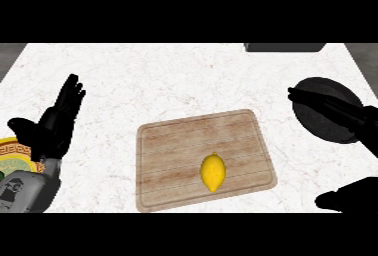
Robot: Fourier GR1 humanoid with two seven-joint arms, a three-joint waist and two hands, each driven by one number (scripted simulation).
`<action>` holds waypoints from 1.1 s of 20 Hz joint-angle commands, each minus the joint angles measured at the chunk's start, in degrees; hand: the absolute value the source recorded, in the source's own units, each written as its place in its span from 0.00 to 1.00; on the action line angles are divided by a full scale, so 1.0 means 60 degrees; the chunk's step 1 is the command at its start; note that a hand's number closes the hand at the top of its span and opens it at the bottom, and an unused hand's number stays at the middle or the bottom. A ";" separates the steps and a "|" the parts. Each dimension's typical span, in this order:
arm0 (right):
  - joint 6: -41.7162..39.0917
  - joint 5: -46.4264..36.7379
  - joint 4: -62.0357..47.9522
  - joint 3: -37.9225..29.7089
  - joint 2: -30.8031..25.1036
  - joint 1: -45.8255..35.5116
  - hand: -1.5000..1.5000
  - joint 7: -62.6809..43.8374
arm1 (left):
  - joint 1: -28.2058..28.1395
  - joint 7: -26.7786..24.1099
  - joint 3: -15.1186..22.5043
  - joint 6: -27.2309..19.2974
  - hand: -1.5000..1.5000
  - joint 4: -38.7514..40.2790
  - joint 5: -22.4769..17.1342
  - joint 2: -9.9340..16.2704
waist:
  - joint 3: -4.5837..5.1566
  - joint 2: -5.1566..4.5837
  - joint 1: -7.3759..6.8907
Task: Pick the lemon from the cutting board and place it in the pan
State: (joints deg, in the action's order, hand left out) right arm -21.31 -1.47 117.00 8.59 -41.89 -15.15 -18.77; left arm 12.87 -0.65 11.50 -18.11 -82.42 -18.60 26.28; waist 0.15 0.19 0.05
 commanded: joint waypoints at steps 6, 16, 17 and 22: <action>-0.0852 0.0164 0.0462 0.0948 0.0905 -0.3211 0.00 -0.3803 | 0.0481 0.0745 -0.0194 -0.0052 0.50 -0.0151 0.0399 -0.0398 | -0.0015 -0.0023 -0.0087; -0.0908 -0.0045 0.0384 0.2637 0.3537 -0.3358 0.00 -0.5076 | 0.0090 0.0014 -0.0904 0.0792 0.50 0.0355 0.0502 -0.0516 | -0.0019 -0.0019 -0.0025; -0.0784 -0.0730 -0.0127 0.2734 0.3836 -0.3289 0.00 -0.4558 | -0.0183 0.0142 -0.0620 0.0506 0.50 -0.0136 0.0878 -0.0711 | -0.0023 -0.0023 -0.0060; -0.1325 -0.0537 0.0106 0.2778 0.3967 -0.3302 0.00 -0.6166 | -0.0094 0.0345 -0.1190 0.1185 0.50 0.0057 0.0541 -0.0455 | -0.0021 -0.0014 -0.0009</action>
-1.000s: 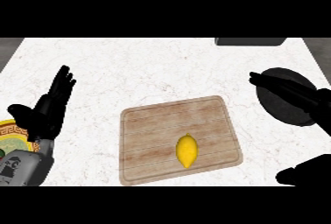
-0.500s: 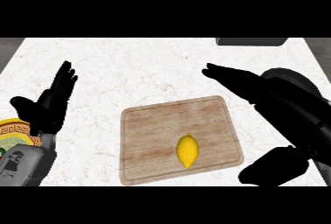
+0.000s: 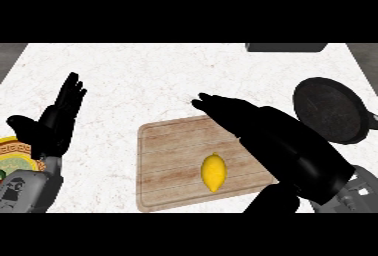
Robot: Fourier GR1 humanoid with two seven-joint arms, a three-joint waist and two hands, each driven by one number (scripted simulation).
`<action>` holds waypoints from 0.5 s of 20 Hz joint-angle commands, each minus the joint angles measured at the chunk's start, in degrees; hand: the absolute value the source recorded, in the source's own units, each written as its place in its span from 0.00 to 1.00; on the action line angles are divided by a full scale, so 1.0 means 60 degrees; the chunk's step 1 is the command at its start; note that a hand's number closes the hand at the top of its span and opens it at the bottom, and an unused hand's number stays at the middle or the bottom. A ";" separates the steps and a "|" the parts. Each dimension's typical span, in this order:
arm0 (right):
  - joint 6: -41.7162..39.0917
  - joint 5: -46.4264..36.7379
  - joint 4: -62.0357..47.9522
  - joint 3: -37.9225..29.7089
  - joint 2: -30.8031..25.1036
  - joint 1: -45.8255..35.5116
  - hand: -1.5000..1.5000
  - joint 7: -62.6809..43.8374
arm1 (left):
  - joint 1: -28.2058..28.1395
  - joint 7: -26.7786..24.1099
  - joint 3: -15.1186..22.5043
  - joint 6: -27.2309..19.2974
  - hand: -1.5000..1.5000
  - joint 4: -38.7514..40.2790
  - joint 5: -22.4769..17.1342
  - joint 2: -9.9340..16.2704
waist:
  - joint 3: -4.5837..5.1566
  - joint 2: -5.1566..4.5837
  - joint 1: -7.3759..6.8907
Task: Pick the lemon from the cutting board and place it in the pan
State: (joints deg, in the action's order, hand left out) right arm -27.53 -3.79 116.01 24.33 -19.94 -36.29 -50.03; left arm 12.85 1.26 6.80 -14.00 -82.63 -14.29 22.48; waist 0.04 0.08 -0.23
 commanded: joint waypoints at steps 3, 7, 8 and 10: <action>-0.0147 -0.0935 -0.0280 0.0587 0.0794 -0.0011 0.00 -0.1078 | 0.0045 -0.0034 -0.0037 -0.0035 0.50 0.0182 0.0465 -0.0383 | -0.0002 -0.0003 0.0031; 0.0074 -0.2182 -0.0549 0.0855 0.0624 0.0925 0.00 -0.0095 | 0.0027 0.0061 -0.0035 0.0002 0.50 -0.0095 0.0545 -0.0627 | -0.0007 -0.0005 0.0029; 0.0030 -0.2108 -0.1193 0.0729 0.1072 0.0137 0.00 -0.0665 | -0.0101 -0.0511 -0.0507 0.0800 0.50 0.0627 0.0156 -0.0217 | 0.0001 -0.0019 -0.0002; -0.0645 -0.1700 -0.1286 0.0167 0.0360 0.0524 0.00 0.0079 | 0.0462 0.0047 -0.0423 0.0128 0.50 0.0306 0.0621 -0.0421 | -0.0006 -0.0022 0.0040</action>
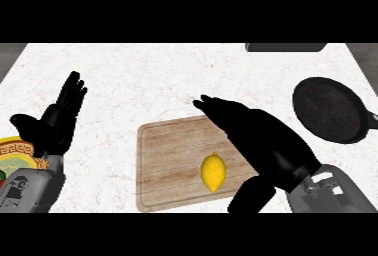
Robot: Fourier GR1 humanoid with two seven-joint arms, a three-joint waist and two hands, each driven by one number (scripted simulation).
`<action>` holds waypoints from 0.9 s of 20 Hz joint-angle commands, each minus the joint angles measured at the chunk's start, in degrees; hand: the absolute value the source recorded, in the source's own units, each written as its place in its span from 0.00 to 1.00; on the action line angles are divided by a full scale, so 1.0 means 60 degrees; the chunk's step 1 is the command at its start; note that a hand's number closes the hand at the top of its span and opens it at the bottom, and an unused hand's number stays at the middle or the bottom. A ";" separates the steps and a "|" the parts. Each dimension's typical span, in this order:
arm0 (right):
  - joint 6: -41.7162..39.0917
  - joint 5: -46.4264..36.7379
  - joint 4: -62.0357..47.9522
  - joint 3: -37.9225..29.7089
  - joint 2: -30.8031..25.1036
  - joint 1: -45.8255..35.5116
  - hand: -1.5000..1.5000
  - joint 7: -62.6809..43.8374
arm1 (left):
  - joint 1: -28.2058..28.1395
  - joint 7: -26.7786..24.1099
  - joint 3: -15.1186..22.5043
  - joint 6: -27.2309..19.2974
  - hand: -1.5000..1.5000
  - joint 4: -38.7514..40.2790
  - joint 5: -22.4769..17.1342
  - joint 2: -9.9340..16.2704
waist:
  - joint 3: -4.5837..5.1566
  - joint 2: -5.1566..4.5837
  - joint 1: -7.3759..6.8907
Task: Pick the lemon from the cutting board and place it in the pan
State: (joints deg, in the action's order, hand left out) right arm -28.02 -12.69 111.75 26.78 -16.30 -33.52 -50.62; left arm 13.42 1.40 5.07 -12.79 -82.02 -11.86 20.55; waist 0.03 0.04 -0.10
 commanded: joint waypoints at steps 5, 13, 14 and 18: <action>-0.0859 -0.0419 -0.1419 0.0029 0.0595 -0.0077 0.00 0.0245 | -0.0049 0.0611 -0.0351 0.0401 0.50 -0.0604 0.0019 0.0048 | -0.0003 -0.0005 -0.0044; -0.1440 -0.1278 -0.1903 0.0274 0.0833 0.0564 0.00 0.1301 | -0.0083 -0.0172 -0.0595 0.0606 0.50 0.0332 0.0512 -0.0433 | -0.0001 -0.0013 -0.0013; -0.1565 -0.1325 -0.0807 0.0424 0.0817 0.1198 0.00 0.0782 | -0.0484 0.0785 -0.0356 0.0395 0.50 -0.1018 0.0603 -0.0439 | -0.0005 0.0013 -0.0009; -0.1541 -0.2325 -0.1505 0.0587 0.1087 0.1297 0.00 0.1440 | -0.0401 0.0605 -0.0501 0.0460 0.50 -0.0778 0.0838 -0.0720 | -0.0005 0.0002 -0.0004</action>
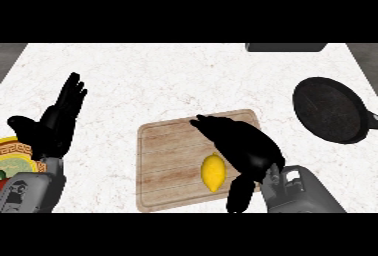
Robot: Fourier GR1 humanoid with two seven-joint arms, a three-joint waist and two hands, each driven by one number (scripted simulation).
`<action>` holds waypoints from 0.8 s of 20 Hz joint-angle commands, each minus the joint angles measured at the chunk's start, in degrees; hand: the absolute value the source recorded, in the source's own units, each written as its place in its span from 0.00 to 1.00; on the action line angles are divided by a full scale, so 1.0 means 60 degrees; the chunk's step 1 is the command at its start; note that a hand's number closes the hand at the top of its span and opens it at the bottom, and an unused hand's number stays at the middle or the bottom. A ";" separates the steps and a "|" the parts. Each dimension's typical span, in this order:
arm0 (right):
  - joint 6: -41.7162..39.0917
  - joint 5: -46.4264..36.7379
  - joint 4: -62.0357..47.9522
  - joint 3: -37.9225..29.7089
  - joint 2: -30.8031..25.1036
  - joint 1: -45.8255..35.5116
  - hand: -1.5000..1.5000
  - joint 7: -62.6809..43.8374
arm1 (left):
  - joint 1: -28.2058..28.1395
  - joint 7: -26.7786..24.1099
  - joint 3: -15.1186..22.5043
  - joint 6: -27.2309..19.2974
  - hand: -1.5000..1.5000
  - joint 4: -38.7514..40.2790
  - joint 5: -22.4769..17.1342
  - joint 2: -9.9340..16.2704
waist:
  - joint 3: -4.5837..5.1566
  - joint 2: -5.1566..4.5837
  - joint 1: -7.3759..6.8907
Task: Pick the lemon from the cutting board and place it in the pan
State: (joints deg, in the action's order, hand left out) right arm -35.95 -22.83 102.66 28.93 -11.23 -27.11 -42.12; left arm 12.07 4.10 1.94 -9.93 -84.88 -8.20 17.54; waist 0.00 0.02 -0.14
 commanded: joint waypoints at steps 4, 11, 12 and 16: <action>-0.0492 -0.1300 -0.0718 0.0859 0.0344 -0.0172 0.00 -0.0418 | 0.0083 -0.0399 -0.0164 0.0097 0.50 0.0483 0.0288 -0.0195 | 0.0004 -0.0002 0.0000; -0.0953 -0.1922 -0.1167 0.0799 0.0261 0.0080 0.00 -0.0024 | 0.0490 0.0014 -0.0816 0.0656 0.50 0.0609 -0.0023 0.0097 | 0.0001 -0.0007 0.0015; -0.1284 -0.1830 -0.1279 0.0451 0.0778 -0.0204 0.00 -0.0217 | 0.0483 0.0129 -0.0628 0.0429 0.50 0.0401 0.0306 -0.0165 | 0.0001 -0.0002 0.0007; -0.1318 -0.2239 -0.1184 0.0693 0.0694 0.0419 0.00 0.0242 | 0.0512 -0.0110 -0.0782 0.0600 0.50 0.0565 0.0392 -0.0247 | 0.0000 -0.0001 0.0022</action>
State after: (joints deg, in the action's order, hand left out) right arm -41.73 -34.37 95.51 32.81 -7.27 -26.50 -42.11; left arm 13.96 3.75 -0.90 -7.70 -82.60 -5.80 15.71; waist 0.01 0.02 -0.08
